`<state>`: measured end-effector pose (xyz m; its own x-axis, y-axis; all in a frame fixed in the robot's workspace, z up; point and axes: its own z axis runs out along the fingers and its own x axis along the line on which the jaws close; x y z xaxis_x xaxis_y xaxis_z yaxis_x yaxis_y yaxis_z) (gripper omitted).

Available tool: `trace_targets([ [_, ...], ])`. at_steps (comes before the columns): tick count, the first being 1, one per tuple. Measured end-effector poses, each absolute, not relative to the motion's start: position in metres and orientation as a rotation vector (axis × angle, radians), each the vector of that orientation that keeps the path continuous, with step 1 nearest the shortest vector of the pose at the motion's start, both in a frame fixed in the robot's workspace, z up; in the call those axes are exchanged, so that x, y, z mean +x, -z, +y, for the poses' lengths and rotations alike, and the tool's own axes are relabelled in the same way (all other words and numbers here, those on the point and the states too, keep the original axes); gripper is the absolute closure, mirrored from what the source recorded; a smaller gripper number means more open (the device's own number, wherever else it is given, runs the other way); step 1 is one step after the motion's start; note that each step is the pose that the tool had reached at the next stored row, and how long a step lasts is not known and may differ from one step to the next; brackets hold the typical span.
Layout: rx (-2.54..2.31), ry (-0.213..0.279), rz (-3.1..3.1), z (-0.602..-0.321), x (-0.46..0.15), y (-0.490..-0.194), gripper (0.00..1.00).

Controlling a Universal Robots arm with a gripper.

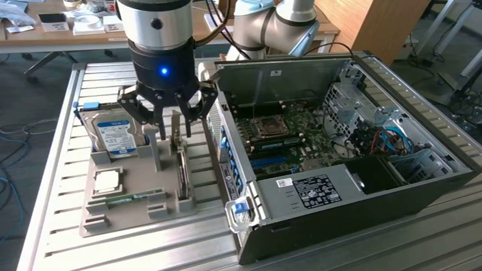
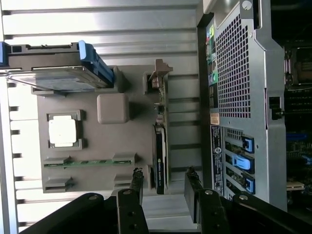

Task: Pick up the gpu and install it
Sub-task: 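Pick up the gpu and move the gpu toward the slot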

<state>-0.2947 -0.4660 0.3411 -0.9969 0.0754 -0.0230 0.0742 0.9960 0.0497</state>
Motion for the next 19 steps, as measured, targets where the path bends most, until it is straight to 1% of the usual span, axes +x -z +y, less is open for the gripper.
trace_targets([
  [19, 0.117, -0.072, 3.114, -0.466, -0.295, -0.326, 0.53],
])
